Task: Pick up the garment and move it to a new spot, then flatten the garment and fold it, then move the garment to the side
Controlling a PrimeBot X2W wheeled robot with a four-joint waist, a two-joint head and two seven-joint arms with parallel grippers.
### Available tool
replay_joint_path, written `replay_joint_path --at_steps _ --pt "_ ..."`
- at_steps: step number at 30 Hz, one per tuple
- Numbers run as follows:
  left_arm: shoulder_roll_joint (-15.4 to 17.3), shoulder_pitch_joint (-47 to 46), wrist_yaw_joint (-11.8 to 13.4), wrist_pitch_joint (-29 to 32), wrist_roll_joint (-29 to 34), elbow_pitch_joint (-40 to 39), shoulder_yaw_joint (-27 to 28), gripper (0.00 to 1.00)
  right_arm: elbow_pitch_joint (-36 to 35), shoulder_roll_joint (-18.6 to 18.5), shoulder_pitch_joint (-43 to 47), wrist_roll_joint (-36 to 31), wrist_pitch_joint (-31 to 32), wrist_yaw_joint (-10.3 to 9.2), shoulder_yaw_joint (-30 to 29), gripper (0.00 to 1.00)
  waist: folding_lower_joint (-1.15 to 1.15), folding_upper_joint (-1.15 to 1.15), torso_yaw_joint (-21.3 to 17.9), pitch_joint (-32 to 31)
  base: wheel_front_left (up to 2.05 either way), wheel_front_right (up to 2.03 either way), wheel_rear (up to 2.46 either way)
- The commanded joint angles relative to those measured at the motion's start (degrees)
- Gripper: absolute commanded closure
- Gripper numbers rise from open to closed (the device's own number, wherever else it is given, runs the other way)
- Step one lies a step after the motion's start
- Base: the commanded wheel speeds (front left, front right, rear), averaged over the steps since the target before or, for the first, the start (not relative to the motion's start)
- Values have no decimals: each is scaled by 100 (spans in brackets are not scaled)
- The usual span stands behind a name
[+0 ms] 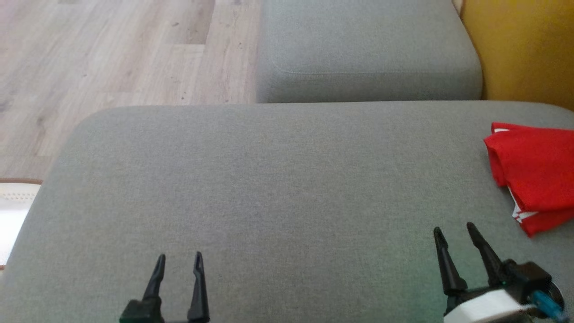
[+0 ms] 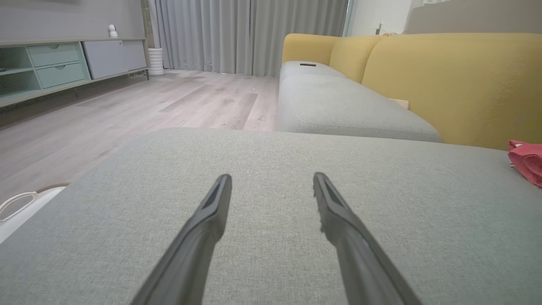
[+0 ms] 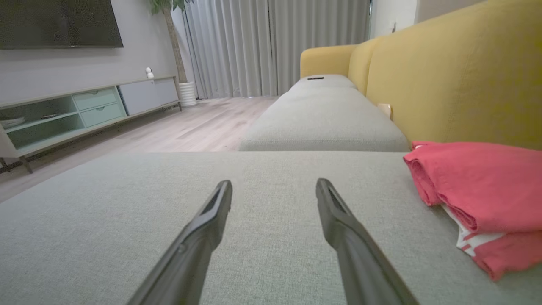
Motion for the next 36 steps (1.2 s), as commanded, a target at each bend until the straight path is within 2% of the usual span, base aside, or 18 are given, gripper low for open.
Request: replay_joint_path --at_steps 1,4,8,12,15,16,21,36 --pt "-42 -182 -85 -45 108 -302 226 0 -379 50 -112 -188 -77 -5 -66 0 0 0 59 -55 0 0 0" --pt "-43 -90 -273 -45 183 -477 216 0 -556 220 142 -421 -77 -5 -223 0 0 0 88 -73 0 0 0" --pt "-44 -12 -361 -45 213 -540 255 0 -626 372 340 -514 -77 -5 -340 0 0 0 76 -75 0 0 0" --pt "-45 -4 -345 -45 207 -570 253 0 -649 428 376 -538 -77 -5 -353 0 0 0 11 -56 0 0 0" --pt "-45 -9 -237 -45 219 -560 259 0 -648 440 362 -529 -77 -5 -347 0 0 0 -43 -40 0 0 0" --pt "0 227 -249 0 194 -355 66 100 -440 477 576 -484 1 0 -462 100 0 0 -43 -42 0 0 0" --pt "0 296 -270 37 173 -19 38 100 -114 484 668 -456 14 0 -441 100 0 0 -49 -37 0 0 0" --pt "58 30 -461 217 -934 103 215 100 -130 483 456 578 231 -1 -528 100 0 0 -115 41 0 0 0"
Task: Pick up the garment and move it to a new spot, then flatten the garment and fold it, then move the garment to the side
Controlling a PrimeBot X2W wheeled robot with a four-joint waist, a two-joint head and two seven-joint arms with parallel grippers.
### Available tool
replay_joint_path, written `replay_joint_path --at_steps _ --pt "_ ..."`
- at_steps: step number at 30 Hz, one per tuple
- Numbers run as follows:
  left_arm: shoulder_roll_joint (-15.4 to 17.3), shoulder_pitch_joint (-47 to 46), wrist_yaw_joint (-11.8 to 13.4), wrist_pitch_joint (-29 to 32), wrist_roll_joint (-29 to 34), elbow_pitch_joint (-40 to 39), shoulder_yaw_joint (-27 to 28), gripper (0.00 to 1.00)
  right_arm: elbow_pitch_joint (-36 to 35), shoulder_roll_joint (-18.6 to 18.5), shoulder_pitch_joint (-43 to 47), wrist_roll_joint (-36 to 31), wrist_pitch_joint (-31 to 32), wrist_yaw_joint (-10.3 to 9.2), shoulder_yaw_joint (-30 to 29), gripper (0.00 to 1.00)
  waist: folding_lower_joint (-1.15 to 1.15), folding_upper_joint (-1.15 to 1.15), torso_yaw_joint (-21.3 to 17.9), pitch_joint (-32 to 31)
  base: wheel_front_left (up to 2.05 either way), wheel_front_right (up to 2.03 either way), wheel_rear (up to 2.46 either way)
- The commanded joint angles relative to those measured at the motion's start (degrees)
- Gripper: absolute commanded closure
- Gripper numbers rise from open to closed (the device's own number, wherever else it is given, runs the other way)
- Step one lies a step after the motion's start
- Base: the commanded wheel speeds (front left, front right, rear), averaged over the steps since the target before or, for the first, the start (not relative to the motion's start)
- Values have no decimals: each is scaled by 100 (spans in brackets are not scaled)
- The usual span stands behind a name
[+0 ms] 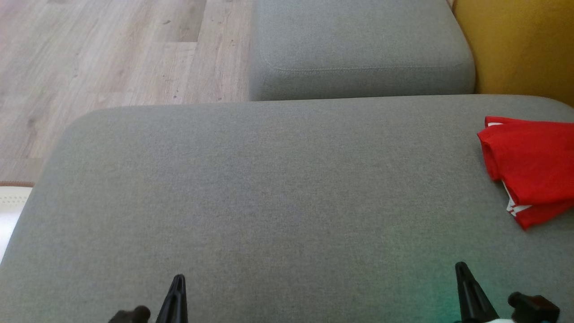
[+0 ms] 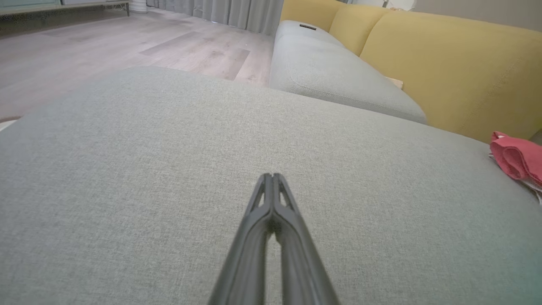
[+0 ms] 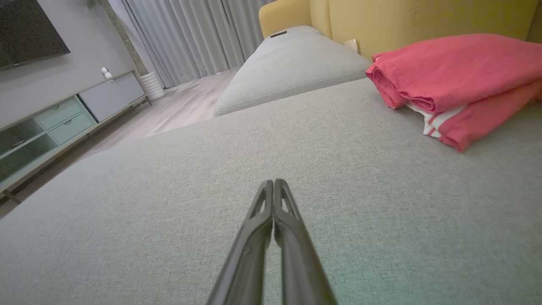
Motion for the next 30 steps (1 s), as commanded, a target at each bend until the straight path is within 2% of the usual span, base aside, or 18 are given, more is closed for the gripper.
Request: replay_joint_path --at_steps 1,30 --pt "40 -260 -46 14 -152 -154 85 100 -187 -14 -274 156 22 -1 -39 100 0 0 -4 6 0 0 0" --pt "107 -810 -440 408 -2235 139 479 100 -214 9 -687 2118 466 -2 -240 100 0 0 -130 155 0 0 0"
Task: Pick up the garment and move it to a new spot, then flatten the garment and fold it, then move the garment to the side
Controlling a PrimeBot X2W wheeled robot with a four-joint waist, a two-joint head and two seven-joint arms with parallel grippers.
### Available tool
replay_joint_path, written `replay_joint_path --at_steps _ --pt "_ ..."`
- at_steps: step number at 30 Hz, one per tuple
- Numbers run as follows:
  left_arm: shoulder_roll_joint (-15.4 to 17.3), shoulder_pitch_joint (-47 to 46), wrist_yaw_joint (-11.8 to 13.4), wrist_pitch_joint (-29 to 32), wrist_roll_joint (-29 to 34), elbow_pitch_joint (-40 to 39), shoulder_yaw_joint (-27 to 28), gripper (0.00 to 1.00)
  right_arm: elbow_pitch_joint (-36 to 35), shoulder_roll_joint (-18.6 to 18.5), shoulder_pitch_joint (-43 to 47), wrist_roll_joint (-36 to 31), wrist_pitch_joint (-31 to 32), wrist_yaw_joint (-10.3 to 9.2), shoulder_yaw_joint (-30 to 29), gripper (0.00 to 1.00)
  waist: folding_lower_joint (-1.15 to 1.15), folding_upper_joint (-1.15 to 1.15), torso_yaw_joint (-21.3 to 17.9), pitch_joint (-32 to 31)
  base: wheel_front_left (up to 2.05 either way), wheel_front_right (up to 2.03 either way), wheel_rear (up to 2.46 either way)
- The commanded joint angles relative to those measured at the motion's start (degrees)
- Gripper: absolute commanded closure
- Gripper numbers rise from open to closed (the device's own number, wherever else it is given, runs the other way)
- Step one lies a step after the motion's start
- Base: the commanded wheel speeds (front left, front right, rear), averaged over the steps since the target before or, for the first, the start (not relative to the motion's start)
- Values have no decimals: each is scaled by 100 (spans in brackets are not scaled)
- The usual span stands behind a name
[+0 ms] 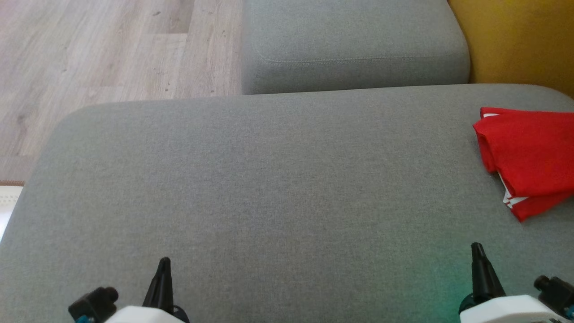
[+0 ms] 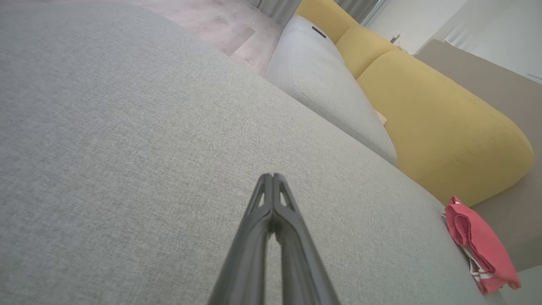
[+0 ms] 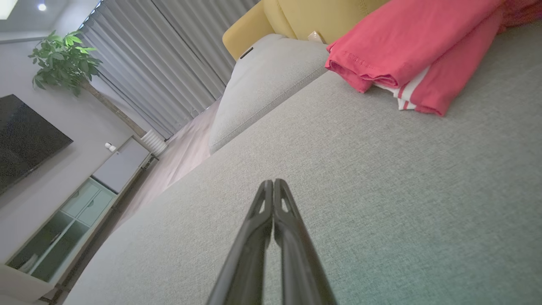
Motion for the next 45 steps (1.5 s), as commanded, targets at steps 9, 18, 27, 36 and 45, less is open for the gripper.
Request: replay_joint_path --at_steps 9,18,27,36,45 --pt "86 -443 -163 159 -724 -72 250 100 -214 -27 -417 701 156 -2 -78 100 0 0 -40 48 0 0 0" --pt "93 -608 -282 296 -1352 9 392 100 -222 -14 -545 1300 301 -3 -149 100 0 0 -79 94 0 0 0" --pt "96 -774 -401 438 -1979 92 540 100 -230 1 -673 1901 448 -3 -222 100 0 0 -119 141 0 0 0" --pt "96 -940 -521 582 -2602 176 691 100 -238 18 -802 2500 596 -3 -297 100 0 0 -158 188 0 0 0" --pt "94 -1088 -626 713 -3151 250 827 100 -246 33 -916 3029 728 -4 -365 100 0 0 -193 229 0 0 0"
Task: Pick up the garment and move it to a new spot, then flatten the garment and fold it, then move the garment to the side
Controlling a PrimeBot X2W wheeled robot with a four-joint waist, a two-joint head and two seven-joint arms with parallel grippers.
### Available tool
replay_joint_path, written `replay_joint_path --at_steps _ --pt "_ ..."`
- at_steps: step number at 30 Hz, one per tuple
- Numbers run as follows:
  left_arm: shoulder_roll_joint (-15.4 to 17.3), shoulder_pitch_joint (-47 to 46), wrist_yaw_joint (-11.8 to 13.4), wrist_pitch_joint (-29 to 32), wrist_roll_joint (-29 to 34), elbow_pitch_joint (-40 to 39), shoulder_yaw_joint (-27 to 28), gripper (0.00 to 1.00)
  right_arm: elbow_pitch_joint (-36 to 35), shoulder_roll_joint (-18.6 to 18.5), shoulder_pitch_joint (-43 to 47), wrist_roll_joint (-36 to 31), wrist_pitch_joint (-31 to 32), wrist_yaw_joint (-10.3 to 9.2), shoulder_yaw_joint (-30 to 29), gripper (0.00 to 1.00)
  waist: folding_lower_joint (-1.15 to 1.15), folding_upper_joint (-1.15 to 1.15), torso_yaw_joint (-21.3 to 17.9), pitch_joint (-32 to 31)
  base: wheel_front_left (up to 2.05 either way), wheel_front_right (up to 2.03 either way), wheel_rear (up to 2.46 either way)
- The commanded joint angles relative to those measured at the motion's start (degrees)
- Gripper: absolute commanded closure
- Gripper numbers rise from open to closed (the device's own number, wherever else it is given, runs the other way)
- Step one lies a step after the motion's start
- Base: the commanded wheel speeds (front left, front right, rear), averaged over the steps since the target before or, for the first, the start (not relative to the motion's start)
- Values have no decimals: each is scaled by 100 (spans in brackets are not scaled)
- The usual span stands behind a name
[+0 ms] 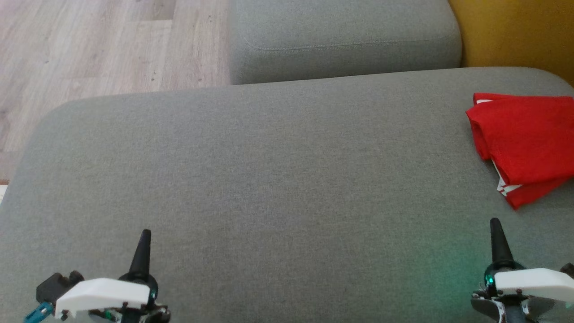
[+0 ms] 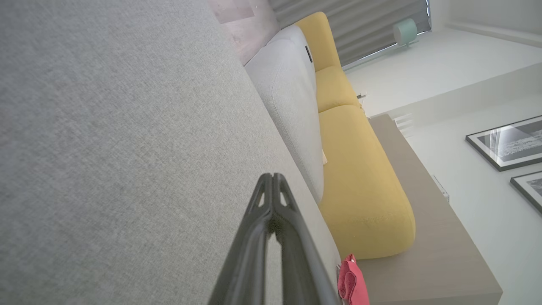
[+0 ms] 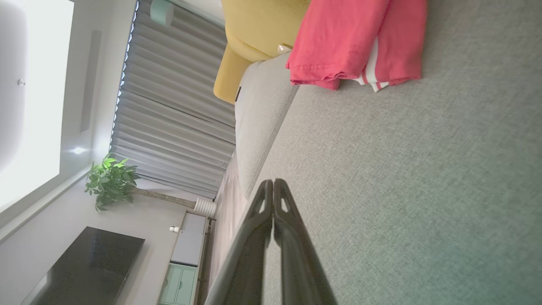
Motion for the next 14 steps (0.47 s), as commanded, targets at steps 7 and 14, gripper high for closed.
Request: replay_joint_path --at_steps 7,14 --pt "76 -485 -153 134 -593 -70 339 100 -220 5 -470 592 154 -4 -18 100 0 0 -33 39 0 0 0" --pt "72 -616 -246 251 -1073 -4 463 100 -226 20 -571 1055 271 -4 -79 100 0 0 -64 75 0 0 0"
